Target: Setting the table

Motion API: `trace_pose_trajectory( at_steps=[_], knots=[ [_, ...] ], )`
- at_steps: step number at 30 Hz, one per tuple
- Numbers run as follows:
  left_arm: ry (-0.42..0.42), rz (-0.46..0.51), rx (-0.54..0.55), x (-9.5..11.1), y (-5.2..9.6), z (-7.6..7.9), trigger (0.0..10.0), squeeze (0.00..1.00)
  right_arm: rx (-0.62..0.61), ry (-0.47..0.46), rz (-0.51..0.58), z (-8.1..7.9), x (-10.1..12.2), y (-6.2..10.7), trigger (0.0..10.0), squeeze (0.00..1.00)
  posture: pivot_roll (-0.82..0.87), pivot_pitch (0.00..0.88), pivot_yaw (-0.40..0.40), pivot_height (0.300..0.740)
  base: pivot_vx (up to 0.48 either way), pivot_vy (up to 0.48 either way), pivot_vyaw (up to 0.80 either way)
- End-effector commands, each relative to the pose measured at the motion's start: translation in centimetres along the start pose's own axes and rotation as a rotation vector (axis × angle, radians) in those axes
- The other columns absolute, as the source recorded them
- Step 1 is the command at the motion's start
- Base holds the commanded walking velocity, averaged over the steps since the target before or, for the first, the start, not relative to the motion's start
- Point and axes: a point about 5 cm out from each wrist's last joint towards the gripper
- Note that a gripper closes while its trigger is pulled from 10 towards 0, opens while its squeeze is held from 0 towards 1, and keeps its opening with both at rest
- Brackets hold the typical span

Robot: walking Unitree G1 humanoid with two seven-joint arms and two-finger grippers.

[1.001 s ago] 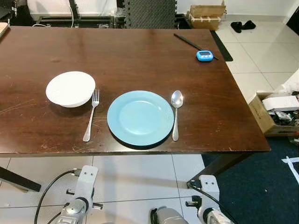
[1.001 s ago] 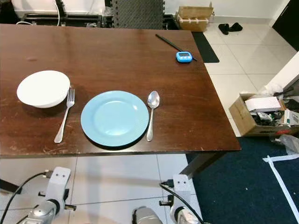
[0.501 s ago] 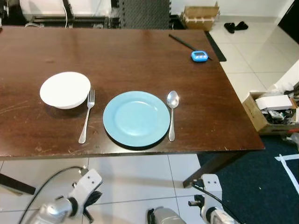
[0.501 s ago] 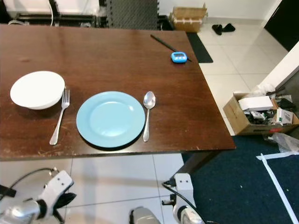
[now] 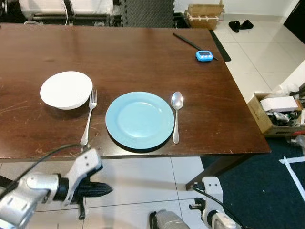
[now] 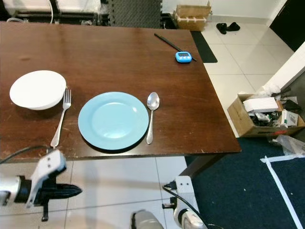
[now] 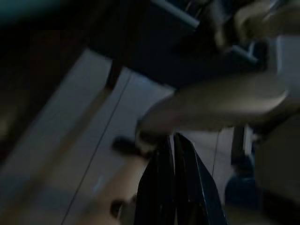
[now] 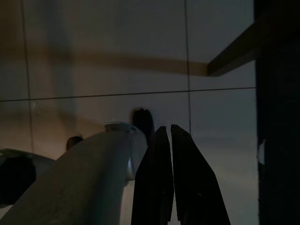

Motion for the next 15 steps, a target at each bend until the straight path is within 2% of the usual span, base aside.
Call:
trace_pose_trajectory(
  at_steps=[1,2,3,5,6,7,10,11,13,15],
  knots=[
    [0.003,0.111,-0.01,2.1,0.1,0.1,10.0,0.0,-0.003,-0.005,-0.033,0.3,-0.8,0.3,10.0,0.0,0.05,0.071,-0.025,0.74,0.0,0.0,0.0],
    [-0.017,0.198,0.018,3.7,0.2,-0.3,10.0,0.0,-0.002,-0.003,-0.033,0.2,-0.8,0.2,10.0,0.0,0.05,0.069,-0.025,0.74,0.0,0.0,0.0],
    [-0.017,0.198,0.018,3.7,0.2,-0.3,10.0,0.0,-0.002,-0.003,-0.033,0.2,-0.8,0.2,10.0,0.0,0.05,0.069,-0.025,0.74,0.0,0.0,0.0],
    [-0.031,0.306,0.049,5.8,0.5,-0.8,10.0,0.0,-0.001,0.0,-0.034,0.3,-0.7,0.2,10.0,0.0,0.05,0.068,-0.026,0.74,0.0,0.0,0.0],
    [-0.038,0.371,0.117,7.0,0.6,-1.6,10.0,0.0,0.0,0.002,-0.034,0.3,-0.7,0.2,10.0,0.0,0.05,0.067,-0.028,0.74,0.0,0.0,0.0],
    [-0.038,0.371,0.117,7.0,0.6,-1.6,10.0,0.0,0.0,0.002,-0.034,0.3,-0.7,0.2,10.0,0.0,0.05,0.067,-0.028,0.74,0.0,0.0,0.0],
    [0.013,0.508,0.353,9.8,1.0,-4.3,10.0,0.0,0.002,0.006,-0.034,0.2,-0.7,0.2,10.0,0.0,0.04,0.073,-0.03,0.74,0.0,0.0,0.0],
    [0.047,0.521,0.386,10.2,1.0,-4.7,10.0,0.02,0.003,0.007,-0.034,0.2,-0.7,0.2,10.0,0.0,0.04,0.073,-0.03,0.74,0.0,0.0,0.0],
    [0.077,0.517,0.416,10.6,0.6,-5.1,10.0,0.13,0.002,0.007,-0.034,0.2,-0.7,0.2,10.0,0.0,0.04,0.076,-0.021,0.74,0.0,0.0,0.0],
    [0.087,0.511,0.421,10.6,0.4,-5.1,10.0,0.13,0.002,0.006,-0.034,0.2,-0.7,0.2,10.0,0.0,0.04,0.076,-0.021,0.74,0.0,0.0,0.0]
  ],
)
Point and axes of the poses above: a point about 5 cm out from each wrist's last joint towards the gripper, its own y axis pointing back from the gripper into the wrist, its own x axis along the axis of the wrist's last joint, z = x × y, and after that the axes turned 2 degrees about y, right-handed
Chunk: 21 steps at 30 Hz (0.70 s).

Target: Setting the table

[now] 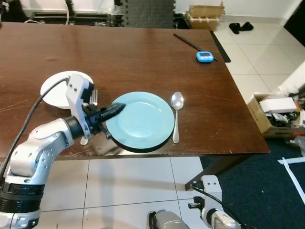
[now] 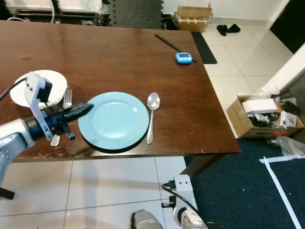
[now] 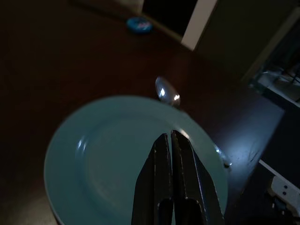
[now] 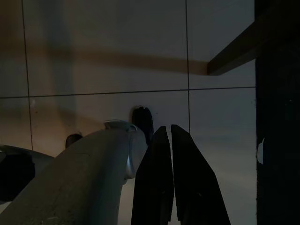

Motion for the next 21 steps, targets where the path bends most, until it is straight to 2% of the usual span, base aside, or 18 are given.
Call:
trace_pose_trajectory(
  at_steps=[1,2,3,5,6,7,9,11,12,13,14,17,21],
  knots=[
    [0.03,-0.032,0.02,-0.7,-0.1,-0.1,10.0,0.13,-0.007,-0.005,-0.024,0.2,-0.7,0.2,10.0,0.0,0.04,0.076,-0.021,0.74,0.0,0.0,0.0],
    [0.018,-0.048,0.02,-1.0,-0.4,0.0,10.0,0.15,-0.009,-0.008,-0.024,0.2,-0.7,0.2,10.0,0.0,0.03,0.074,-0.016,0.74,0.0,0.0,0.0],
    [0.013,-0.071,0.027,-1.3,-0.6,0.2,10.0,0.36,-0.011,-0.01,-0.024,0.2,-0.8,0.3,10.0,0.0,0.03,0.073,-0.007,0.74,0.0,0.0,0.0],
    [0.013,-0.071,0.027,-1.3,-0.6,0.2,10.0,0.36,-0.011,-0.01,-0.024,0.2,-0.8,0.3,10.0,0.0,0.03,0.073,-0.007,0.74,0.0,0.0,0.0],
    [0.015,-0.093,0.048,-1.8,-0.8,0.1,10.0,1.0,-0.015,-0.016,-0.024,0.1,-0.9,0.3,10.0,0.0,0.03,0.072,-0.001,0.74,0.0,0.0,0.0],
    [0.015,-0.093,0.048,-1.8,-0.8,0.1,10.0,1.0,-0.015,-0.016,-0.024,0.1,-0.9,0.3,10.0,0.0,0.03,0.072,-0.001,0.74,0.0,0.0,0.0],
    [0.012,-0.142,0.161,-2.8,-1.1,-0.6,10.0,1.0,-0.022,-0.027,-0.025,0.1,-1.2,0.4,10.0,0.0,0.03,0.08,0.008,0.74,0.0,0.0,0.0],
    [0.012,-0.142,0.161,-2.8,-1.1,-0.6,10.0,1.0,-0.022,-0.027,-0.025,0.1,-1.2,0.4,10.0,0.0,0.03,0.08,0.008,0.74,0.0,0.0,0.0],
    [-0.001,-0.161,0.21,-3.1,-1.1,-1.1,10.0,1.0,-0.025,-0.031,-0.027,0.2,-1.4,0.5,10.0,0.0,0.03,0.081,0.009,0.74,0.0,0.0,0.0],
    [-0.001,-0.161,0.21,-3.1,-1.1,-1.1,10.0,1.0,-0.025,-0.031,-0.027,0.2,-1.4,0.5,10.0,0.0,0.03,0.081,0.009,0.74,0.0,0.0,0.0],
    [0.009,-0.163,0.256,-3.2,-1.3,-1.5,10.0,0.0,-0.028,-0.033,-0.028,0.3,-1.5,0.6,10.0,0.0,0.03,0.089,0.005,0.74,0.0,0.0,0.0],
    [0.072,-0.148,0.408,-3.3,-2.0,-2.8,10.0,0.0,-0.029,-0.029,-0.028,0.5,-1.5,0.6,10.0,0.0,0.02,0.096,-0.007,0.74,0.0,0.0,0.0],
    [0.106,-0.139,0.486,-3.2,-2.2,-3.6,10.0,0.0,-0.027,-0.025,-0.026,0.5,-1.3,0.6,10.0,0.0,0.02,0.099,-0.007,0.74,0.0,0.0,0.0]
  ],
)
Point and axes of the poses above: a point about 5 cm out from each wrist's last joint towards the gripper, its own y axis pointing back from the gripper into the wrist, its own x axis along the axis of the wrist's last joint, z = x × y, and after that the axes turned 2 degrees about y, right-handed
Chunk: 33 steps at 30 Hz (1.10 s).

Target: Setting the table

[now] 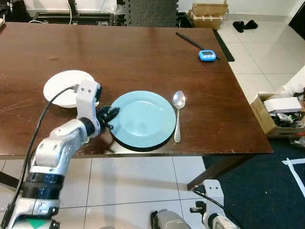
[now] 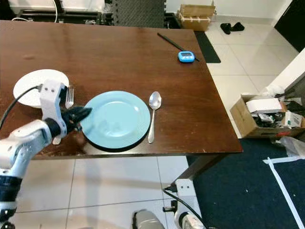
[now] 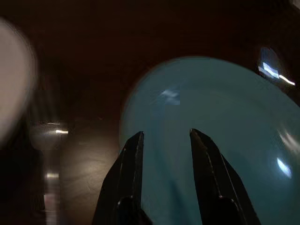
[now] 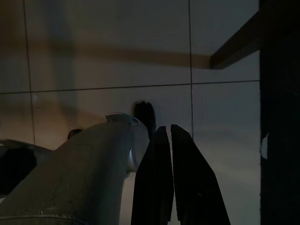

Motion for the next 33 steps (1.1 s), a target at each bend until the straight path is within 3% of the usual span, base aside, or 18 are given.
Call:
trace_pose_trajectory(
  at_steps=[1,2,3,4,5,6,7,12,26,27,31,33],
  knots=[
    [0.029,-0.027,0.046,-0.7,0.0,-0.6,10.0,0.05,-0.011,-0.013,-0.013,0.4,-0.4,0.2,10.0,0.0,0.01,0.1,-0.007,0.74,0.0,0.0,0.0],
    [0.04,-0.02,0.051,-0.6,-0.1,-0.7,10.0,0.82,-0.012,-0.014,-0.011,0.4,-0.4,0.2,10.0,0.0,0.01,0.1,-0.009,0.74,0.0,0.0,0.0],
    [0.04,-0.02,0.051,-0.6,-0.1,-0.7,10.0,0.82,-0.012,-0.014,-0.011,0.4,-0.4,0.2,10.0,0.0,0.01,0.1,-0.009,0.74,0.0,0.0,0.0],
    [0.058,-0.008,0.049,-0.4,-0.2,-0.6,10.0,1.0,-0.013,-0.013,-0.009,0.4,-0.3,0.2,10.0,0.0,0.01,0.101,-0.01,0.74,0.0,0.0,0.0],
    [0.08,-0.008,0.047,-0.3,-0.3,-0.6,10.0,0.98,-0.013,-0.012,-0.008,0.5,-0.2,0.1,10.0,0.0,0.01,0.101,-0.012,0.74,0.0,0.0,0.0],
    [0.099,-0.008,0.038,-0.3,-0.4,-0.5,10.0,0.63,-0.013,-0.011,-0.008,0.5,-0.2,0.1,10.0,0.0,0.01,0.1,-0.012,0.74,0.0,0.0,0.0],
    [0.121,-0.006,0.033,-0.2,-0.5,-0.4,10.0,0.0,-0.013,-0.009,-0.007,0.5,-0.1,0.1,10.0,0.0,0.01,0.101,-0.011,0.74,0.0,0.0,0.0],
    [0.196,-0.019,0.057,0.6,-1.3,-0.9,10.0,0.0,-0.014,-0.008,-0.004,0.5,0.2,0.0,10.0,0.0,0.03,0.096,-0.009,0.74,0.0,0.0,0.0],
    [0.146,-0.052,0.058,2.6,-2.2,-1.2,10.0,0.0,0.002,0.004,-0.008,0.0,0.2,-0.1,10.0,0.0,0.03,0.139,0.006,0.74,0.0,0.0,0.0],
    [0.138,-0.052,0.031,2.7,-2.4,-0.9,0.0,0.0,0.002,-0.001,-0.006,-0.1,0.2,-0.1,10.0,0.0,0.03,0.138,0.008,0.74,0.0,0.0,0.0],
    [0.093,-0.049,-0.027,2.9,-2.7,0.1,0.0,0.0,0.003,-0.003,-0.007,-0.2,0.1,-0.1,10.0,0.0,0.03,0.132,0.003,0.74,0.0,0.0,0.0],
    [0.023,-0.039,-0.137,3.4,-3.1,1.7,0.0,0.0,0.003,0.001,-0.011,-0.1,0.0,0.0,10.0,0.0,0.03,0.125,-0.006,0.74,0.0,0.0,0.0]
  ],
)
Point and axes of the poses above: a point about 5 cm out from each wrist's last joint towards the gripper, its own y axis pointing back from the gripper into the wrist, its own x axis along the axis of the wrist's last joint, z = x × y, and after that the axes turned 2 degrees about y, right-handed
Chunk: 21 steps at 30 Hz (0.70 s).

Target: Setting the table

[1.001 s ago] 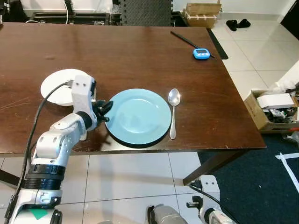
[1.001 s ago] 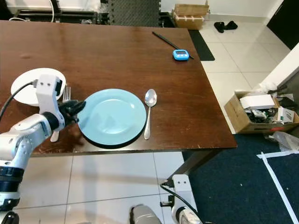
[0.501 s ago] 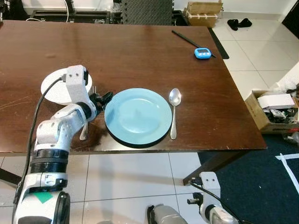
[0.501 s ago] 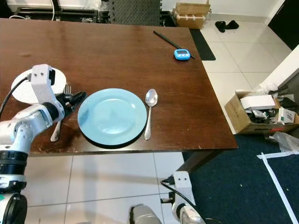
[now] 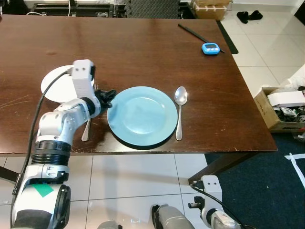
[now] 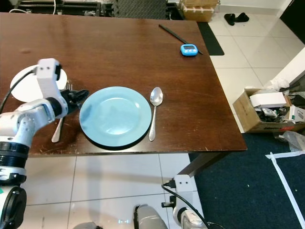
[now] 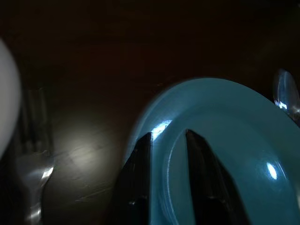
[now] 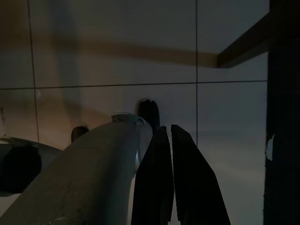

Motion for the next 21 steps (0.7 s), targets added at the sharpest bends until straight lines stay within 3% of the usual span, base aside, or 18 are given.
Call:
trace_pose_trajectory(
  at_steps=[1,2,5,9,11,13,16,21],
  knots=[
    [-0.076,-0.004,-0.111,0.5,-0.5,1.5,0.0,0.0,-0.01,-0.004,-0.03,0.4,-0.9,0.3,10.0,0.0,0.03,0.125,-0.006,0.74,0.0,0.0,0.0],
    [-0.076,-0.004,-0.111,0.5,-0.5,1.5,0.0,0.0,-0.01,-0.004,-0.03,0.4,-0.9,0.3,10.0,0.0,0.03,0.125,-0.006,0.74,0.0,0.0,0.0],
    [-0.243,-0.079,-0.189,0.0,-0.7,2.3,0.0,0.0,-0.012,0.003,-0.03,0.6,-0.8,0.4,10.0,0.0,0.02,0.12,-0.014,0.74,0.0,0.0,0.0],
    [-0.337,-0.111,-0.176,-0.2,-0.8,2.2,0.0,0.0,-0.014,0.005,-0.029,0.8,-0.7,0.4,10.0,0.0,0.02,0.12,-0.014,0.74,0.0,0.0,0.0],
    [-0.478,-0.143,-0.115,-0.5,-1.1,1.4,0.0,0.0,-0.016,0.014,-0.026,0.9,-0.6,0.4,10.0,0.0,0.03,0.113,-0.024,0.74,0.0,0.0,0.0],
    [-0.478,-0.143,-0.115,-0.5,-1.1,1.4,0.0,0.0,-0.016,0.014,-0.026,0.9,-0.6,0.4,10.0,0.0,0.03,0.113,-0.024,0.74,0.0,0.0,0.0],
    [-0.608,-0.164,-0.024,-0.8,-1.4,0.4,0.0,0.0,-0.018,0.018,-0.022,0.9,-0.5,0.3,10.0,0.0,0.03,0.109,-0.024,0.74,0.0,0.0,0.0],
    [-0.673,-0.187,-0.005,-1.0,-1.5,0.0,0.0,0.0,-0.014,0.02,-0.023,0.9,-0.4,0.3,10.0,0.0,0.03,0.104,-0.028,0.74,0.0,0.0,0.0]
  ],
)
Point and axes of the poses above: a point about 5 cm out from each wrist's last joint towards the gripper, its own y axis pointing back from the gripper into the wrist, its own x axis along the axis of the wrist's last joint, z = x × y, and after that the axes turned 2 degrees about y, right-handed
